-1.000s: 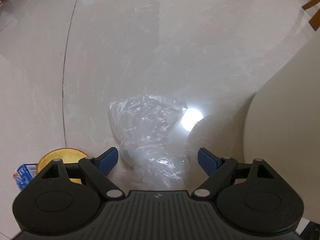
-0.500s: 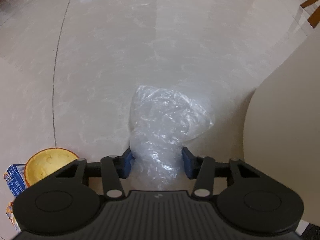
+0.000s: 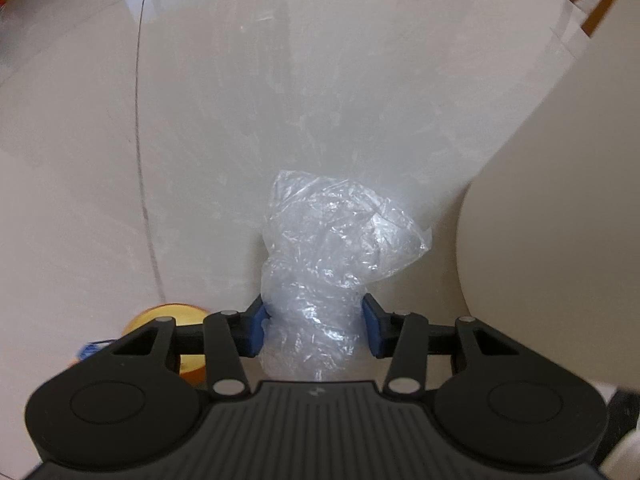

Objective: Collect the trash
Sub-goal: 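Carry the plastic bag over the wastebasket and open the left gripper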

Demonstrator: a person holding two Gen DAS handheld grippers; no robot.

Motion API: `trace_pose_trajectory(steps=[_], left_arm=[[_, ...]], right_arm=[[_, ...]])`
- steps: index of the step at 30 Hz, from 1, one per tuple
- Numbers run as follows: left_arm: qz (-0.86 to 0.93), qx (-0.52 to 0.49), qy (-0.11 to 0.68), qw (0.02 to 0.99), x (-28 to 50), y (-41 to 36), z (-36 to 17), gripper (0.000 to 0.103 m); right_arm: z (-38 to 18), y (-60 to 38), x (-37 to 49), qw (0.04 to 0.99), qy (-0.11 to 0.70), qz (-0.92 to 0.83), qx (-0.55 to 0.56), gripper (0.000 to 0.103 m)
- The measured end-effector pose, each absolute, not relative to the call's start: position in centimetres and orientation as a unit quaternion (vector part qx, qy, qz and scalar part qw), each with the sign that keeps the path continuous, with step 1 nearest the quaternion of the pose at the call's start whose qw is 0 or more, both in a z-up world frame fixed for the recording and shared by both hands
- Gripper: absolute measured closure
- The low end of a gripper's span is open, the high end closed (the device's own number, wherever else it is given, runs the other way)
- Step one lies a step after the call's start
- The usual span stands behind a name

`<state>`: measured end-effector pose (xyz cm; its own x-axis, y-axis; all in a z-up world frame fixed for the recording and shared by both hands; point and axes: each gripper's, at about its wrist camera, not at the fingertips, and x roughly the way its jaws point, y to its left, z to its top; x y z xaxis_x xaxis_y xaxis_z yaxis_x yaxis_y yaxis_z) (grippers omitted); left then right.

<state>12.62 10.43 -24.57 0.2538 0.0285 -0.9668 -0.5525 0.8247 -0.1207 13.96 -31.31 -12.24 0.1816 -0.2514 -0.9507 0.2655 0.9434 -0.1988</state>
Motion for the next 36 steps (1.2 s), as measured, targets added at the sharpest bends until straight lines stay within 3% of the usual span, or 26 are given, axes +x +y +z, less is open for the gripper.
trace_pose_trajectory(steps=[15, 22, 32, 34, 36], left_arm=[[0.122, -0.138, 0.569, 0.801, 7.3, 10.6, -8.2, 0.057], [0.071, -0.117, 0.503, 0.853, 7.8, 9.0, 0.6, 0.056], [-0.018, -0.085, 0.478, 0.874, 14.8, 2.6, 1.4, 0.054], [-0.029, -0.076, 0.472, 0.878, 15.3, 1.9, 1.2, 0.040], [-0.032, -0.075, 0.465, 0.882, 16.1, 1.4, 0.6, 0.033]], right_arm=[[-12.3, -31.1, 13.9, 0.769, 0.616, -0.169, 0.006, 0.086], [-12.3, -31.1, 13.9, 0.769, 0.616, -0.169, 0.006, 0.086], [-12.3, -31.2, 13.9, 0.769, 0.616, -0.169, 0.006, 0.086], [-12.3, -31.1, 13.9, 0.769, 0.617, -0.169, 0.005, 0.086], [-12.3, -31.2, 13.9, 0.769, 0.617, -0.169, 0.004, 0.086]])
